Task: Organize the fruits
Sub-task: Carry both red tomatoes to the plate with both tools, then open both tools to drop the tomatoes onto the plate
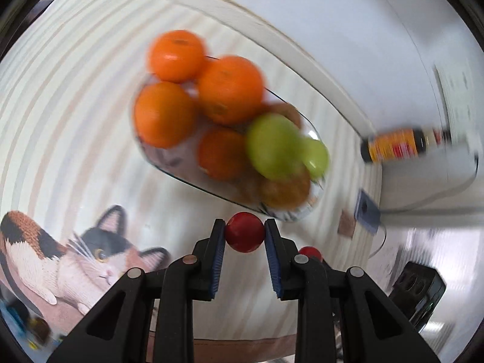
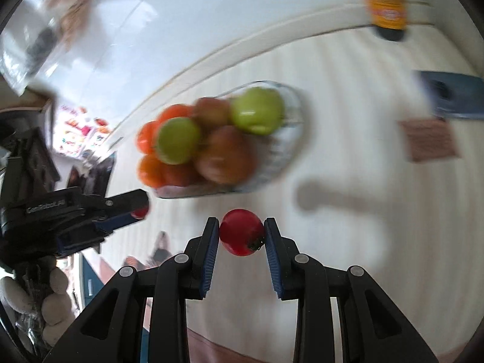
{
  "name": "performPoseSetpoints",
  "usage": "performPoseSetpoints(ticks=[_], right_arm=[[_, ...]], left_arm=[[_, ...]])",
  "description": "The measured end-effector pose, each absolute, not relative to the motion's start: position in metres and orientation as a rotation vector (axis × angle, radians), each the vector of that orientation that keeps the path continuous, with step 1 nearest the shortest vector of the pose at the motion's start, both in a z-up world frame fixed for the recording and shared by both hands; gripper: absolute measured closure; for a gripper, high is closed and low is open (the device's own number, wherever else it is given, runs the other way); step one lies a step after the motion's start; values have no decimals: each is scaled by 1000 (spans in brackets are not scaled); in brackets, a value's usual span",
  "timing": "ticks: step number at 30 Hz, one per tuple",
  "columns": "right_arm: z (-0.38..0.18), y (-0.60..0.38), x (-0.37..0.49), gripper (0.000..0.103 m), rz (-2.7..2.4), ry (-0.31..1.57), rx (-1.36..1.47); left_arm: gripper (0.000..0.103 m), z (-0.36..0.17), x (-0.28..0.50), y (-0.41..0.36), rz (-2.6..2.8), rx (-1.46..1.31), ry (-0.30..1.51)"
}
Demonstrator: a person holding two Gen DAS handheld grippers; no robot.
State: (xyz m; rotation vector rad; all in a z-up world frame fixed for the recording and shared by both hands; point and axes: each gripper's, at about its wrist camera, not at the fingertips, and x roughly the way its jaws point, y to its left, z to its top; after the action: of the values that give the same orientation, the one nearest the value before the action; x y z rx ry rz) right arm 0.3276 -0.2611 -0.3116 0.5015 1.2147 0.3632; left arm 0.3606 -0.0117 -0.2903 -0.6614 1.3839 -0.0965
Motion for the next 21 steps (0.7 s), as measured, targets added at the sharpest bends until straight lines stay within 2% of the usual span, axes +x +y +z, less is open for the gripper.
performPoseSetpoints(ticks=[9,21], right_arm=[[-330,-186,356,70,414,1166,418],[-347,-154,373,70,354,1180,344]], left_arm=[[80,-319,376,37,-65,-859,1370],[79,-331,398,40,-83,-797,1417]])
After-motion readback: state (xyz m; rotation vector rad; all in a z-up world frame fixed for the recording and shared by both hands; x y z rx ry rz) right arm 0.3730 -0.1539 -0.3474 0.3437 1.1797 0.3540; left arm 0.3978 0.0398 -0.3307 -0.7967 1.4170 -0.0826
